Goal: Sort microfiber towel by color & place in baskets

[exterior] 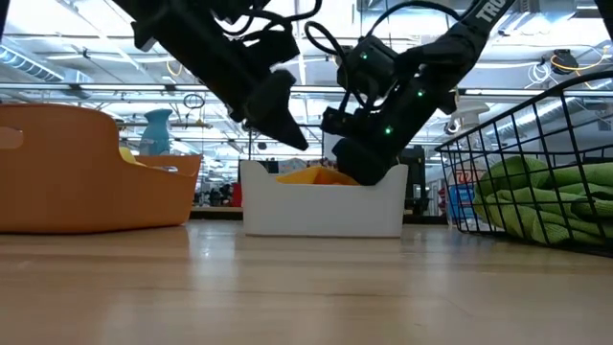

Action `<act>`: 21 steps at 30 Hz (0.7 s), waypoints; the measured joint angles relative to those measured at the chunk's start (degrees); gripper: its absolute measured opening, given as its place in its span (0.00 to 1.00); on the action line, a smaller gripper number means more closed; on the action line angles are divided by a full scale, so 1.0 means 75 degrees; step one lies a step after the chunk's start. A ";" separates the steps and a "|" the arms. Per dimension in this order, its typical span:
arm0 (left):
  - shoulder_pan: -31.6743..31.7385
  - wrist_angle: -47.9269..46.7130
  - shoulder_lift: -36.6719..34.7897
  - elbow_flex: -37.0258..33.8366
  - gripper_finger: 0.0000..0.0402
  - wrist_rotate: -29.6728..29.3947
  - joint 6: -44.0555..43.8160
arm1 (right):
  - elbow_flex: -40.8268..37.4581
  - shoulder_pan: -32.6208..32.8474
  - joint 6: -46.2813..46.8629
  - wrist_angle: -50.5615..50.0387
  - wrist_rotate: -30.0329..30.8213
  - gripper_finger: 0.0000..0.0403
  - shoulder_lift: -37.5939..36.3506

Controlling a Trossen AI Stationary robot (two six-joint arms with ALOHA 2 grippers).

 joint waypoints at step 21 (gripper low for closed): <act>0.0349 0.0293 0.0732 0.0003 0.21 0.1682 0.0531 | -0.0015 0.0294 -0.0230 -0.0133 0.0022 0.00 -0.0939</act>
